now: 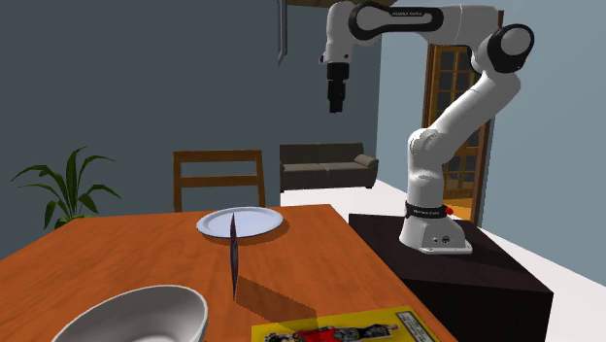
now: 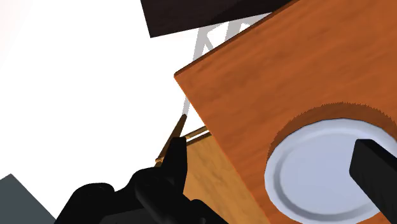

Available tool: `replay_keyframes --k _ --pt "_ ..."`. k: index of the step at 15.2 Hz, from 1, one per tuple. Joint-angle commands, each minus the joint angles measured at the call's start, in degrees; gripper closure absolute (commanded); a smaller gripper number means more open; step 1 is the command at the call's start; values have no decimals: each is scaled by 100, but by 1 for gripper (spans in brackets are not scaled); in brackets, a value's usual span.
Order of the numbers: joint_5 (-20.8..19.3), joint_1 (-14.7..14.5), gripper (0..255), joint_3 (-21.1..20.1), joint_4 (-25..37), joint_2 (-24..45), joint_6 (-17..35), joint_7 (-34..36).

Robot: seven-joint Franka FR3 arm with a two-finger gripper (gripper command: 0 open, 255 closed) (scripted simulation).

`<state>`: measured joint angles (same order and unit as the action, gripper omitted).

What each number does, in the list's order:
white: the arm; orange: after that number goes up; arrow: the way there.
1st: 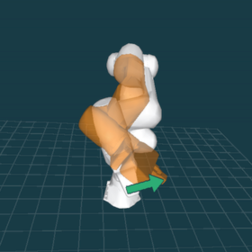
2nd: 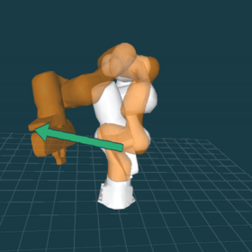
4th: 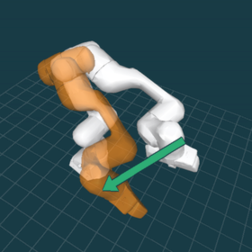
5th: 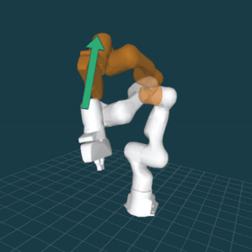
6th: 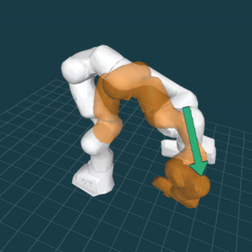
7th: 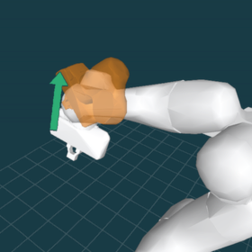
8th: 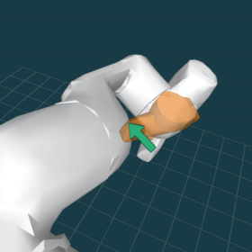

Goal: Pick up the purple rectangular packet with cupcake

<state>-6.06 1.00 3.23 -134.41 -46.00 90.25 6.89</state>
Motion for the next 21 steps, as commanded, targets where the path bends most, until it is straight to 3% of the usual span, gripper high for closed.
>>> replay_keyframes --k 1,11,21 --pt "0 0 0 0 0 0 0 0" --pt "1021 -106 0 -1465 -747 -37 735 2323" --pt "1729 3 0 -3063 -512 1089 1789 4651"
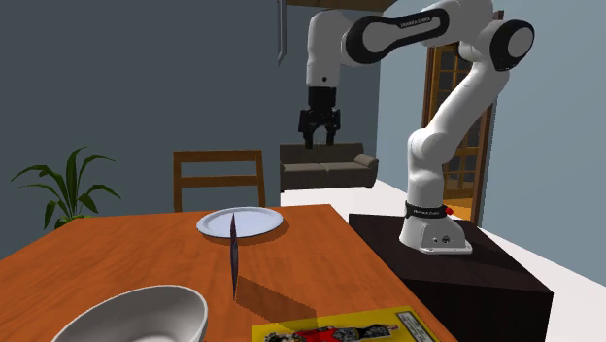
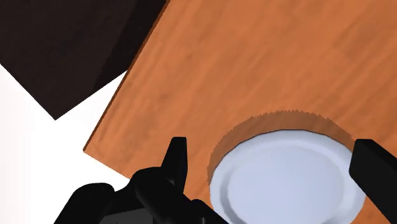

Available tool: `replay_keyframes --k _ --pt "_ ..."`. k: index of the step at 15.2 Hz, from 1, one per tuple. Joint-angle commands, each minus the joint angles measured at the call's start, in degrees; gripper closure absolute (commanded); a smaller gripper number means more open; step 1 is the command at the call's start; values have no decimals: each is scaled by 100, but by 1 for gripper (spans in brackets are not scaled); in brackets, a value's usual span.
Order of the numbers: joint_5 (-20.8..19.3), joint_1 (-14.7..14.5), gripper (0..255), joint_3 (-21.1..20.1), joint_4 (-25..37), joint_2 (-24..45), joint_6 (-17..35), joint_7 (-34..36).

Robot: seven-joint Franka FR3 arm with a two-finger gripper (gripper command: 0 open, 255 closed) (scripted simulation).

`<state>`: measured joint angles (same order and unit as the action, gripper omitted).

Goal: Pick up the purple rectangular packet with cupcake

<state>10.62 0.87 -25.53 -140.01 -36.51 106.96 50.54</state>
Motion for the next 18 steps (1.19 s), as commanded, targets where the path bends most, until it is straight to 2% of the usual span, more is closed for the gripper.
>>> replay_keyframes --k 1,5,9,11,14,16,18 --pt "80 59 0 -352 125 311 229 527" --pt "1 303 0 -1030 527 1084 657 1535" --pt "-409 646 0 -1739 1070 2029 1026 2674" --pt "-791 819 0 -2087 1395 2594 1164 3330" --pt "-1630 943 0 -2493 1961 3593 1257 4442" --pt "-2283 818 0 -2570 2400 4316 1212 5197" --pt "-2862 525 0 -2471 2883 4993 1101 5851"
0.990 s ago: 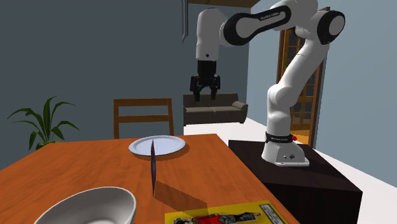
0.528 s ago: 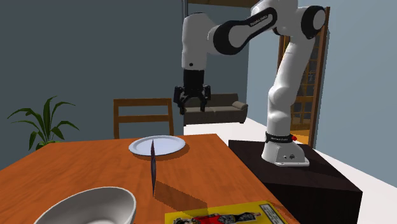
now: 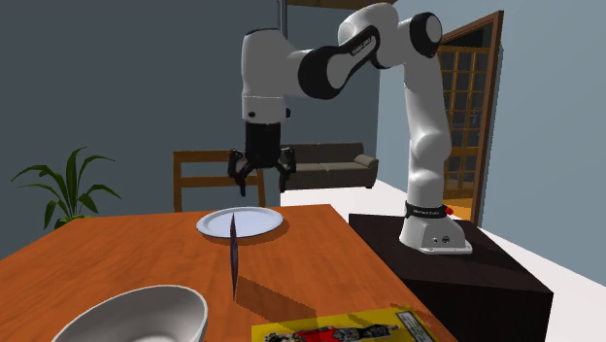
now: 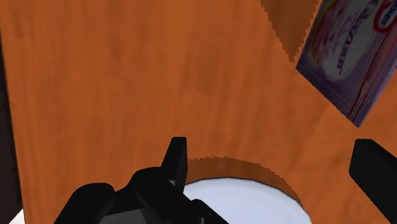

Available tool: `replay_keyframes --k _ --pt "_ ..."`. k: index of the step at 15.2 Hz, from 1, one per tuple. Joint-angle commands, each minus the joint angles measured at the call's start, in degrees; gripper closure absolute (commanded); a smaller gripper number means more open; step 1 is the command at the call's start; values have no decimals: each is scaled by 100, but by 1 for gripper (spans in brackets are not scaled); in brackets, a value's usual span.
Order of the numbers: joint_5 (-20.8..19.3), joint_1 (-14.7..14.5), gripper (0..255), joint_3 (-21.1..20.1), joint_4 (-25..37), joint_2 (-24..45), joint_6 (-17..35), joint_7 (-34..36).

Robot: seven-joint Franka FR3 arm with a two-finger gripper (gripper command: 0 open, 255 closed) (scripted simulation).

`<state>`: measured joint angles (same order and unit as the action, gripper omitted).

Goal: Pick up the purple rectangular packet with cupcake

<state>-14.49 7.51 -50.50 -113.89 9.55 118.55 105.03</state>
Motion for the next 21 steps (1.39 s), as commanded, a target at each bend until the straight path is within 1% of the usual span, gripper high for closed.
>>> replay_keyframes --k 1,3,5,12,14,15,21 --pt "-589 -328 0 126 527 693 -127 677" --pt "-974 -722 0 357 1067 1258 -276 1135" --pt "-1256 -1091 0 583 1620 1756 -431 1481" --pt "-1477 -1177 0 734 1406 1998 -39 1647" --pt "-1496 -1185 0 746 1391 2019 -8 1662" --pt "-1494 -1184 255 743 1380 2013 -3 1667" --pt "-1494 -1186 255 743 1381 2013 -5 1668"
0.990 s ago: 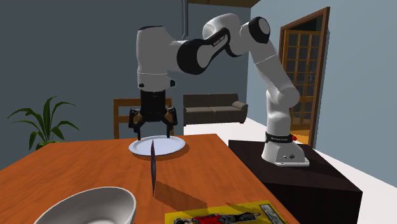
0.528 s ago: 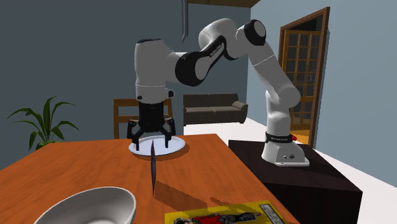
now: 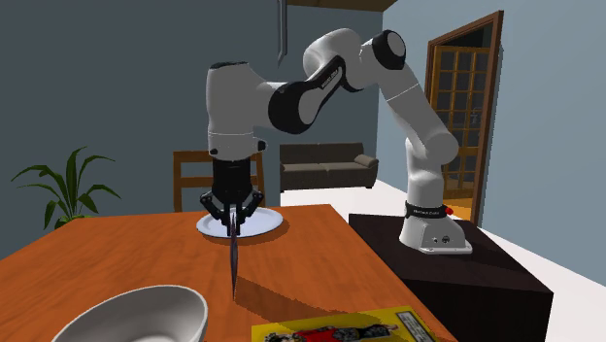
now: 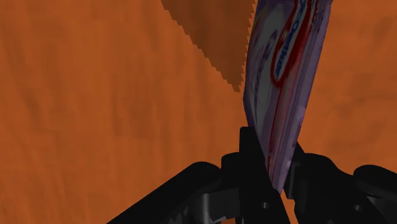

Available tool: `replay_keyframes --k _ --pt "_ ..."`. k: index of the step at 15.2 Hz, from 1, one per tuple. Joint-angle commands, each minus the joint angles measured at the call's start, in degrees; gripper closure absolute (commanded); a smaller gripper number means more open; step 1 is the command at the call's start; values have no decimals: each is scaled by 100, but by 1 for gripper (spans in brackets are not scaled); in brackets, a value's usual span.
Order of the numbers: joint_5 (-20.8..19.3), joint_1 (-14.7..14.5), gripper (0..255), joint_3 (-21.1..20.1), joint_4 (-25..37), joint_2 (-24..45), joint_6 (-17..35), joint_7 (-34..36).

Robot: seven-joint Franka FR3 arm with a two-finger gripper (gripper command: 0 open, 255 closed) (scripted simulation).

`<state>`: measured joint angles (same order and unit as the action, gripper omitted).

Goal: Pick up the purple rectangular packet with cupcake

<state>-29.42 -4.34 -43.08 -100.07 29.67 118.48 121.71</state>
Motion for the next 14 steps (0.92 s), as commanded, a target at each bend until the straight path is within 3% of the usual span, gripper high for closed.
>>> replay_keyframes --k 1,14 --pt "-1 0 255 1 0 2 1 0" --pt "344 111 255 -205 367 -363 -623 -268"
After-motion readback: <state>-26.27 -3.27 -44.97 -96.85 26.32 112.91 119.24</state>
